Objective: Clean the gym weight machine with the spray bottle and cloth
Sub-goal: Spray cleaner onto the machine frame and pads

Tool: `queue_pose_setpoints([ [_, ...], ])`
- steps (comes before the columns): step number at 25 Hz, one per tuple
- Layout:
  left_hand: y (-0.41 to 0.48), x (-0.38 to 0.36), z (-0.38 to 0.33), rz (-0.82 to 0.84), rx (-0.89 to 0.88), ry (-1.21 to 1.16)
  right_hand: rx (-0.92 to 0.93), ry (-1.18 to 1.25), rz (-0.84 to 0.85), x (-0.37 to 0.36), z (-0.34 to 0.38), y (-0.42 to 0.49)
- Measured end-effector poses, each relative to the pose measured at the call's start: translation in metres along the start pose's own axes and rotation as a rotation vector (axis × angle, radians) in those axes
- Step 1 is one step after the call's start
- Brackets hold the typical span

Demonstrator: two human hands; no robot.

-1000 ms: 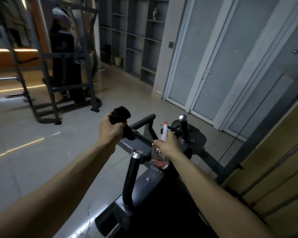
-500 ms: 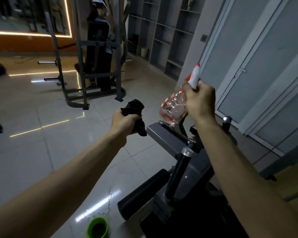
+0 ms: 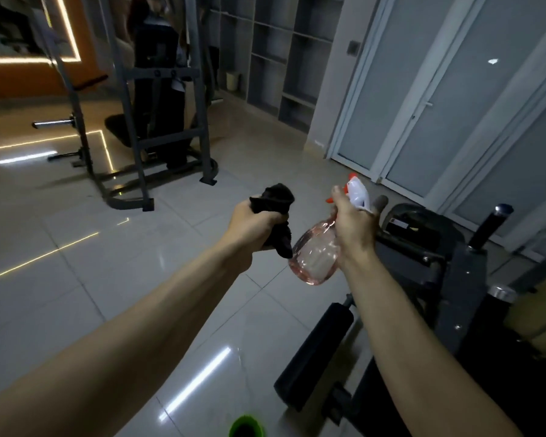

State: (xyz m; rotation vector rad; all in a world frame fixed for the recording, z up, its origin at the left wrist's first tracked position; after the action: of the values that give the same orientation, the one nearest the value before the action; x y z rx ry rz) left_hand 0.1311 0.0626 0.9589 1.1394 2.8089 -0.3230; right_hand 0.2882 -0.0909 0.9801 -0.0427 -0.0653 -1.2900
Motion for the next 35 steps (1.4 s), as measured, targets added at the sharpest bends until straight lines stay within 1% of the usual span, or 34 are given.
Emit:
queue_pose_setpoints([
  [1, 0.011, 0.005, 0.001, 0.033, 0.023, 0.016, -0.014, 0.02, -0.028, -0.009, -0.008, 0.0],
  [4, 0.049, 0.004, 0.011, 0.104, 0.061, 0.049, 0.056, 0.056, -0.081, -0.022, -0.012, 0.005],
  [5, 0.062, -0.003, 0.014, 0.133, 0.069, 0.054, 0.066, 0.032, -0.117, -0.022, -0.016, 0.01],
  [10, 0.119, -0.07, 0.031, 0.405, 0.154, 0.129, 0.004, -0.071, -0.394, 0.008, -0.05, 0.04],
  [14, 0.164, -0.134, 0.032, 0.63, 0.138, 0.228, -0.006, -0.136, -0.552, 0.028, -0.064, 0.057],
  [16, 0.18, -0.169, 0.037, 0.763, 0.148, 0.303, -0.03, -0.198, -0.707, 0.041, -0.073, 0.059],
  [19, 0.185, -0.205, 0.045, 0.975, 0.189, 0.387, -0.138, -0.264, -0.963, 0.058, -0.096, 0.041],
  [22, 0.192, -0.23, 0.059, 1.053, 0.271, 0.411, -0.291, -0.31, -1.114, 0.07, -0.125, 0.009],
  [24, 0.191, -0.251, 0.067, 1.129, 0.32, 0.421, -0.39, -0.283, -1.232, 0.075, -0.139, -0.011],
  [28, 0.195, -0.281, 0.08, 1.331, 0.347, 0.468, -0.523, -0.286, -1.331, 0.062, -0.149, -0.019],
  [30, 0.209, -0.295, 0.085, 1.398, 0.355, 0.471, -0.508, -0.22, -1.403, 0.049, -0.151, -0.01],
  [31, 0.22, -0.302, 0.092, 1.43, 0.364, 0.483, -0.49, -0.19, -1.465, 0.04, -0.149, -0.004],
  [33, 0.239, -0.313, 0.098, 1.482, 0.377, 0.501, -0.432, -0.159, -1.566, 0.028, -0.147, 0.008],
  [35, 0.256, -0.322, 0.102, 1.551, 0.404, 0.512, -0.411, -0.149, -1.63, 0.017, -0.139, 0.026],
])
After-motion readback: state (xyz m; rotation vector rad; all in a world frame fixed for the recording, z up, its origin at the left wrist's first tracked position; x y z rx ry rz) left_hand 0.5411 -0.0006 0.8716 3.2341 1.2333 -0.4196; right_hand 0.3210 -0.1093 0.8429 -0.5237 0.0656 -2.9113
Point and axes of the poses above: each hand's wrist, its own y-axis towards the middle knuckle, its own x-axis out of the back of the hand, z = x × y, the point moved 10 cm from there along y, towards the middle knuckle, and after that the axes turned 1 degree about -y, right-handed, at the moved point
